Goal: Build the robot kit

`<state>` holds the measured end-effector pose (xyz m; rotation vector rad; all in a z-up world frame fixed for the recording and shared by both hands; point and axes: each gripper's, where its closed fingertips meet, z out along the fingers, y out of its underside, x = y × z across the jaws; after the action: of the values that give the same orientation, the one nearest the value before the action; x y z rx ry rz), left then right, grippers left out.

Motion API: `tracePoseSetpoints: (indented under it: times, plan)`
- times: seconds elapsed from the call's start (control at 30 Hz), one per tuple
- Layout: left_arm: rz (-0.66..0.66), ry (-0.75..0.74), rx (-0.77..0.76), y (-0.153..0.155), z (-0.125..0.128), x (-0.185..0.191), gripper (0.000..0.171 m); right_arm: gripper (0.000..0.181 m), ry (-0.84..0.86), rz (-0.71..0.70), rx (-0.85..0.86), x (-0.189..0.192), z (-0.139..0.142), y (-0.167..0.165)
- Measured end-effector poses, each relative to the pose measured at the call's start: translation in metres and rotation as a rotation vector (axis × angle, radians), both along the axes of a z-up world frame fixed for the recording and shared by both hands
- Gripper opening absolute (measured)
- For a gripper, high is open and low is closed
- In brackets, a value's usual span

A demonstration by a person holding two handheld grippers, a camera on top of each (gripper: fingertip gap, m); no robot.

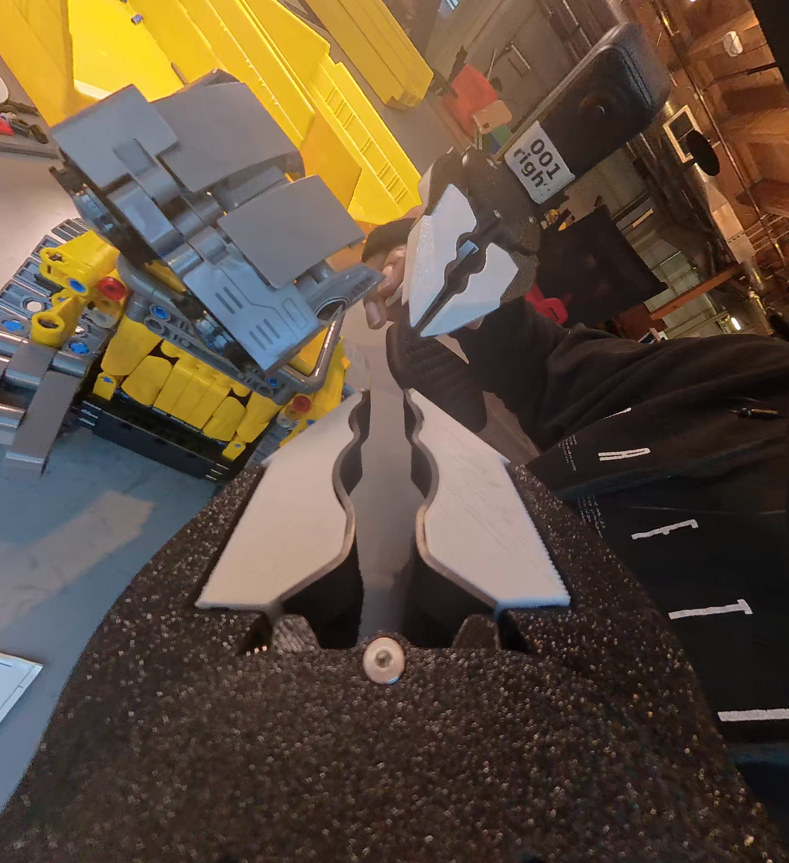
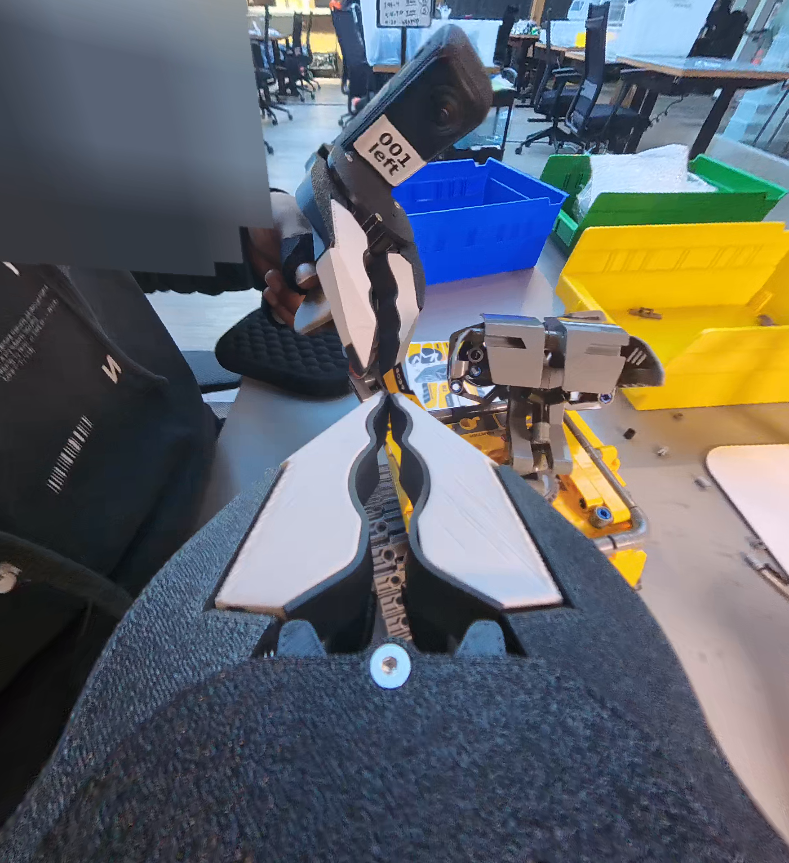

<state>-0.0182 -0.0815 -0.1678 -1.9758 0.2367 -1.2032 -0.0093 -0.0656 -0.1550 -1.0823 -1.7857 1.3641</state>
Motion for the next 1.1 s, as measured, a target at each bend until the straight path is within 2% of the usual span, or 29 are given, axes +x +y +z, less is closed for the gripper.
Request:
tracePoseSetpoints:
  times: [0.07,0.17,0.23,0.3,0.5,0.63,0.87,1.0,1.1]
  plan:
    - [0.004,0.001,0.005,0.0,0.001,0.0,0.014,0.0,-0.012,0.004,-0.046,0.001,0.001,0.0]
    - [0.007,0.012,0.015,0.0,0.001,-0.001,0.012,0.0,-0.015,-0.014,-0.023,0.002,-0.001,0.005]
    - [-0.003,0.007,0.022,-0.001,0.002,0.001,0.012,0.014,-0.036,-0.02,-0.035,0.003,-0.003,0.006]
    - [-0.013,0.012,0.031,-0.002,0.003,0.003,0.01,0.018,-0.056,-0.023,-0.062,0.003,-0.006,0.006]
    - [-0.029,0.013,0.043,-0.004,0.004,0.008,0.01,0.013,-0.085,-0.016,-0.147,0.001,-0.01,0.004]
    - [-0.029,0.008,0.043,-0.004,0.005,0.008,0.01,0.004,-0.088,-0.014,-0.148,0.001,-0.011,0.003]
    - [-0.023,0.003,0.041,-0.004,0.003,0.006,0.01,0.0,-0.103,-0.003,-0.174,0.001,-0.012,0.0]
    - [-0.03,0.008,0.045,-0.006,0.003,0.007,0.016,0.0,-0.144,-0.008,-0.263,0.002,-0.012,-0.001]
    - [-0.017,0.08,0.083,-0.005,0.001,0.002,0.024,0.0,-0.193,0.0,-0.386,0.004,-0.009,-0.003]
